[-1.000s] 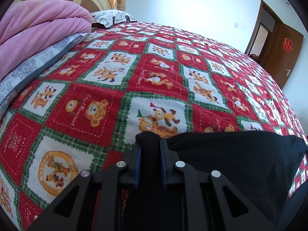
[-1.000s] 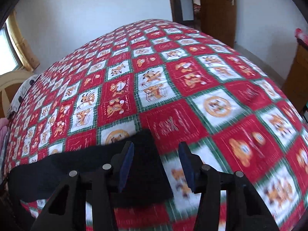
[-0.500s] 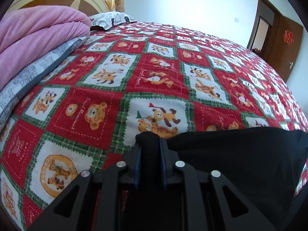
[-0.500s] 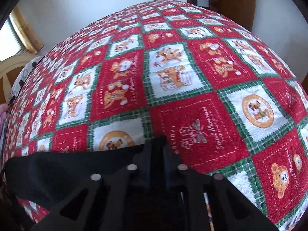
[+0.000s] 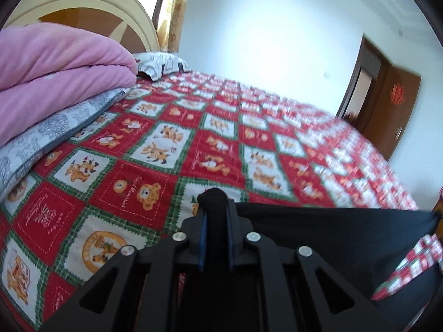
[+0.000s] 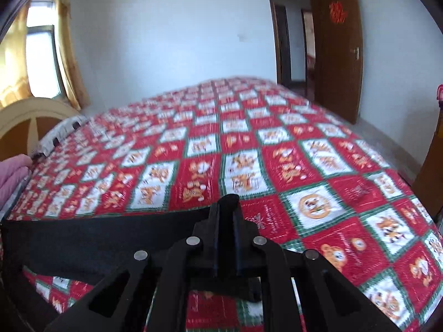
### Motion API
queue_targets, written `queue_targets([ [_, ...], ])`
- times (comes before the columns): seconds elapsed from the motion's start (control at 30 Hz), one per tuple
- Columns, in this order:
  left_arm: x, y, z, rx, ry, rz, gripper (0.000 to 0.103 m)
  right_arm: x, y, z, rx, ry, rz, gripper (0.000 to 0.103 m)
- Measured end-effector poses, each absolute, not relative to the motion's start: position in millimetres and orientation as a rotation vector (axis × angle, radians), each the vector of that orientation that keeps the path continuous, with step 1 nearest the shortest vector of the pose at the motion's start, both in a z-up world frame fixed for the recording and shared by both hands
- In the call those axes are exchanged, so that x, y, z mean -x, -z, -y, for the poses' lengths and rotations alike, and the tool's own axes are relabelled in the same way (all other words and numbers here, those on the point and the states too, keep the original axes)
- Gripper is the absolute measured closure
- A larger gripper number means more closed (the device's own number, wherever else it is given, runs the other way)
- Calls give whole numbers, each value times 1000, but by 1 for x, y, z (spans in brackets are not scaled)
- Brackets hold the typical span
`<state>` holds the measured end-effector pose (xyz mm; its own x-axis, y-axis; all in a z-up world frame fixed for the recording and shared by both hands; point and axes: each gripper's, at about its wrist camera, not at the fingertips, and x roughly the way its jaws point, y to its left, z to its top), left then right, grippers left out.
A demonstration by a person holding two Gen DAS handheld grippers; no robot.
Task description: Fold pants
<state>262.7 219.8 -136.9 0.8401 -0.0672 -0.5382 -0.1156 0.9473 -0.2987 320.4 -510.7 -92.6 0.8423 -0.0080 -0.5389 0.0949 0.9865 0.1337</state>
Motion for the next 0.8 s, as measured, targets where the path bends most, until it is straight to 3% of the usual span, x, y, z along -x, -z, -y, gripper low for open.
queue_targets([
  [0.27,-206,133,-226,409,69,-431,91,-238,88,523,-195,14,-449,95],
  [0.8,-132,181,-228,370,151,-480,89,-138,136,534,-211,22,-571,95],
])
